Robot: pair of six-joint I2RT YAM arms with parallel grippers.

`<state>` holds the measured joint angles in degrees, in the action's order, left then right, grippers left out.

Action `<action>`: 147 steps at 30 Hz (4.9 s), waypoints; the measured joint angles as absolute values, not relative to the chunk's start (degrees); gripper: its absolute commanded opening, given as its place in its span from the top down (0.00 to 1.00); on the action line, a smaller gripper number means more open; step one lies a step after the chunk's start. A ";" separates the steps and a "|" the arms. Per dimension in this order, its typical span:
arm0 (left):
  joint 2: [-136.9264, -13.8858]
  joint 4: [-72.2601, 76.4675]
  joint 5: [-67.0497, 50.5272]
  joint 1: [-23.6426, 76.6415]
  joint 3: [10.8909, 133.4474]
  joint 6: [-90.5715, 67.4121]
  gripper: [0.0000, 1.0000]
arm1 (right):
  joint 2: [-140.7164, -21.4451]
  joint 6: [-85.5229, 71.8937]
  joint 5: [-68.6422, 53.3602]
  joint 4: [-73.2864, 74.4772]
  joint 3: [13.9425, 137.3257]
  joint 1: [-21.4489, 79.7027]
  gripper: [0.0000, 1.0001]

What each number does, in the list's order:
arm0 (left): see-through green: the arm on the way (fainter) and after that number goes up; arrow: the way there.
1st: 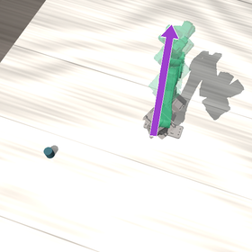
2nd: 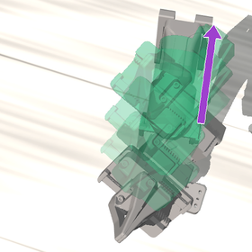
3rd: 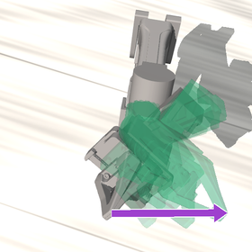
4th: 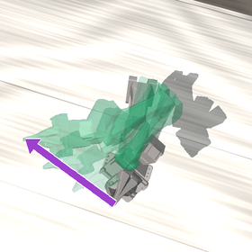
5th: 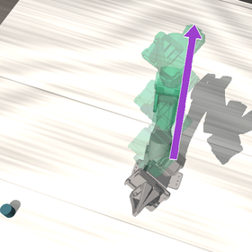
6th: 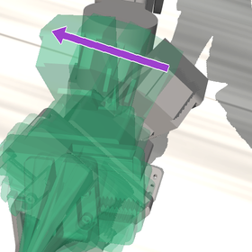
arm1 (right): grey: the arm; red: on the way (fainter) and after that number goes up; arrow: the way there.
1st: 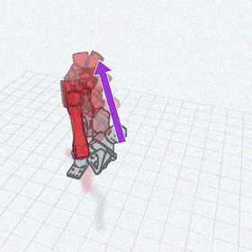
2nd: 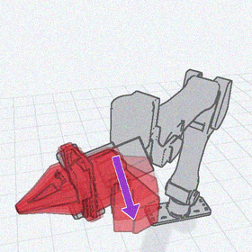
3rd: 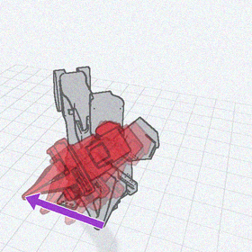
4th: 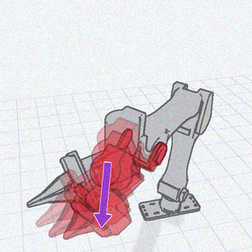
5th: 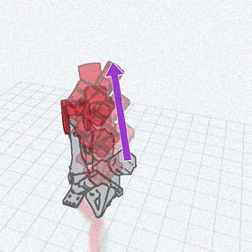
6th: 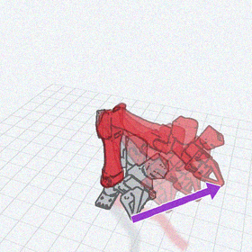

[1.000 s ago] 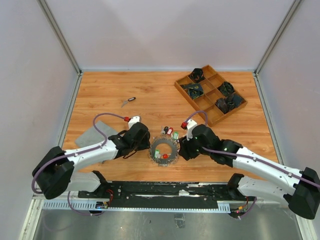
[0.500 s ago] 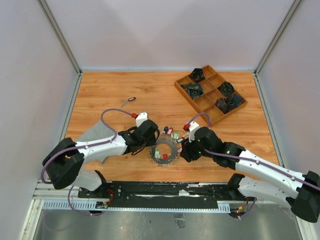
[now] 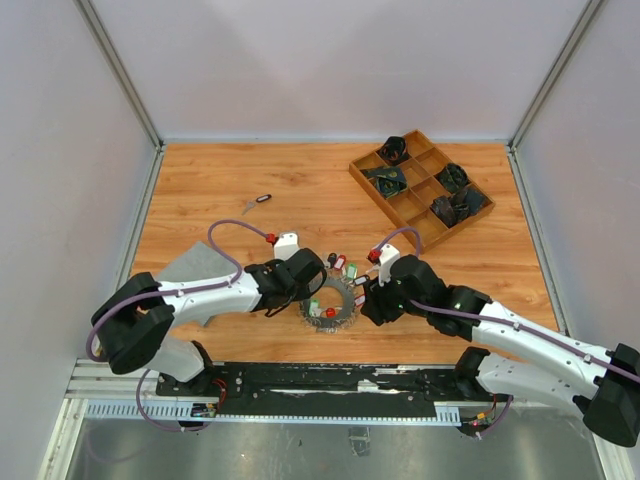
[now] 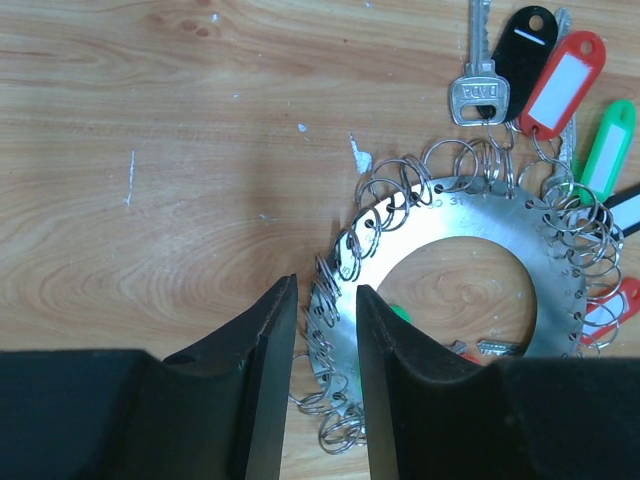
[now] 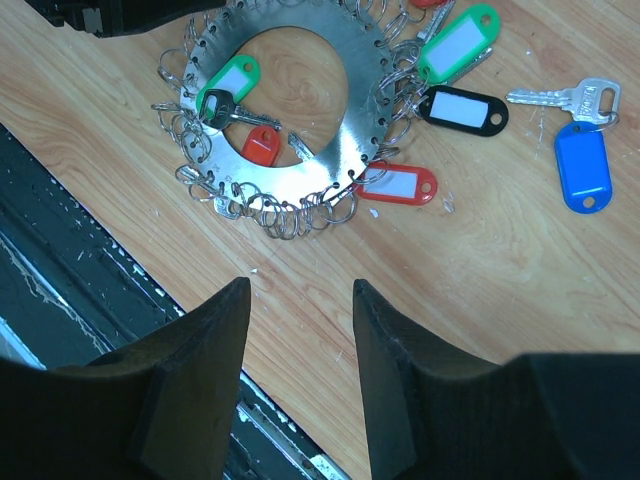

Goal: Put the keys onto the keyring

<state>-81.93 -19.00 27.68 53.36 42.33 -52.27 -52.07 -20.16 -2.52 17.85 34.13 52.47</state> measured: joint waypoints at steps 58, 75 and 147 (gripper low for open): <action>-56.95 -16.12 0.30 53.45 48.77 -1.80 0.99 | -19.79 -2.22 -5.96 -1.23 25.50 52.47 0.52; -55.20 -26.33 -29.06 53.47 54.15 16.27 1.00 | -35.64 10.83 -29.76 -4.84 33.26 52.47 0.77; -41.65 -8.73 -24.69 53.49 43.20 2.55 0.62 | -43.42 8.69 -28.82 -9.17 36.16 57.49 1.00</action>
